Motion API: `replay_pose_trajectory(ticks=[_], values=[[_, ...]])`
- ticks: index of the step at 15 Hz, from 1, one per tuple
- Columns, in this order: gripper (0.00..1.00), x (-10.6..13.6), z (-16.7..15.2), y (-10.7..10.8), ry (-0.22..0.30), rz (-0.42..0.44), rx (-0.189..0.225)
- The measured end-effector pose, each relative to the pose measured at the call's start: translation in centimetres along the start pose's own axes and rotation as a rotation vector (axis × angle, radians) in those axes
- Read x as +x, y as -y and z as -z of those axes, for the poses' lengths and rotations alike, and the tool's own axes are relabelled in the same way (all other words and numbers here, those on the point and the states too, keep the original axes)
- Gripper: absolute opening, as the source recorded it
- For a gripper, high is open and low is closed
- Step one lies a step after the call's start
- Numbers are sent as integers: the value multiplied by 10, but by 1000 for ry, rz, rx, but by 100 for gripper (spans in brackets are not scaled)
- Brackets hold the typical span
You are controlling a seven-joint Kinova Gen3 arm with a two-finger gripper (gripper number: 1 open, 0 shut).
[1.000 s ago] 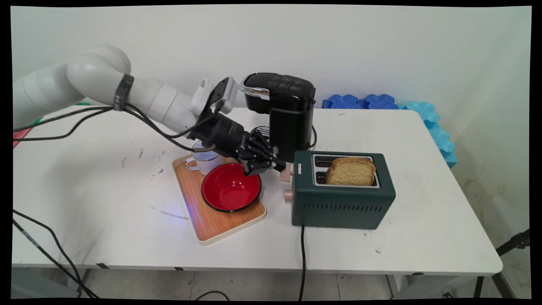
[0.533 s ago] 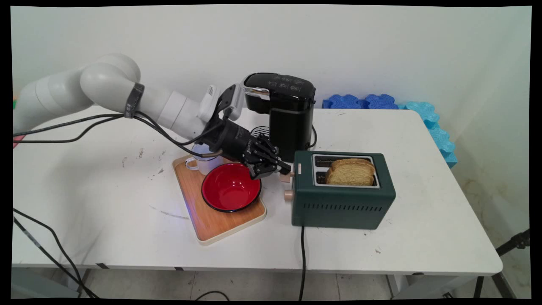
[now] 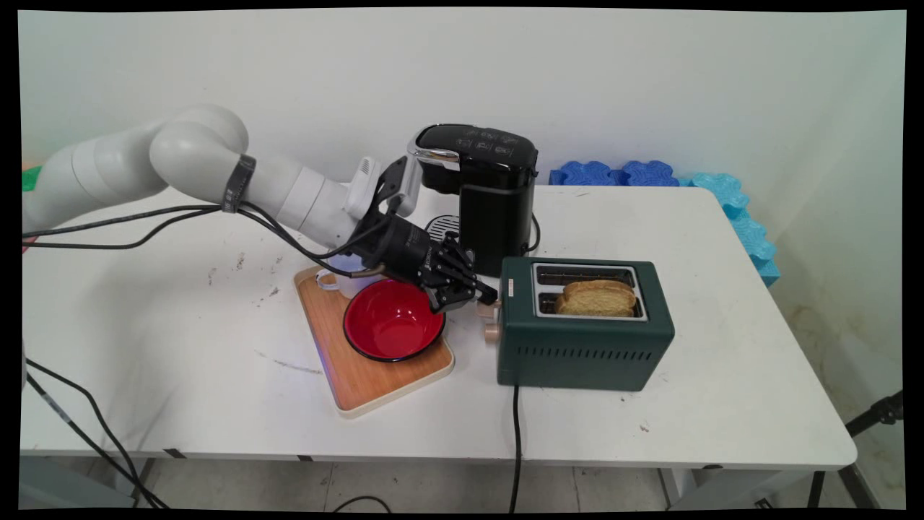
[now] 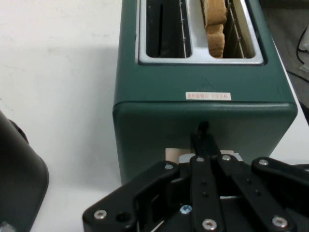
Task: Press the toaster switch
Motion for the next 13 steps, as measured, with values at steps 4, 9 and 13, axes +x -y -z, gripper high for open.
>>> replay_pose_trajectory(ticks=[4,9,13], values=[[0,-8,-5,0,8,10,0],[0,-19,-9,-2,20,20,-1],[0,-24,-12,-2,24,27,-1]])
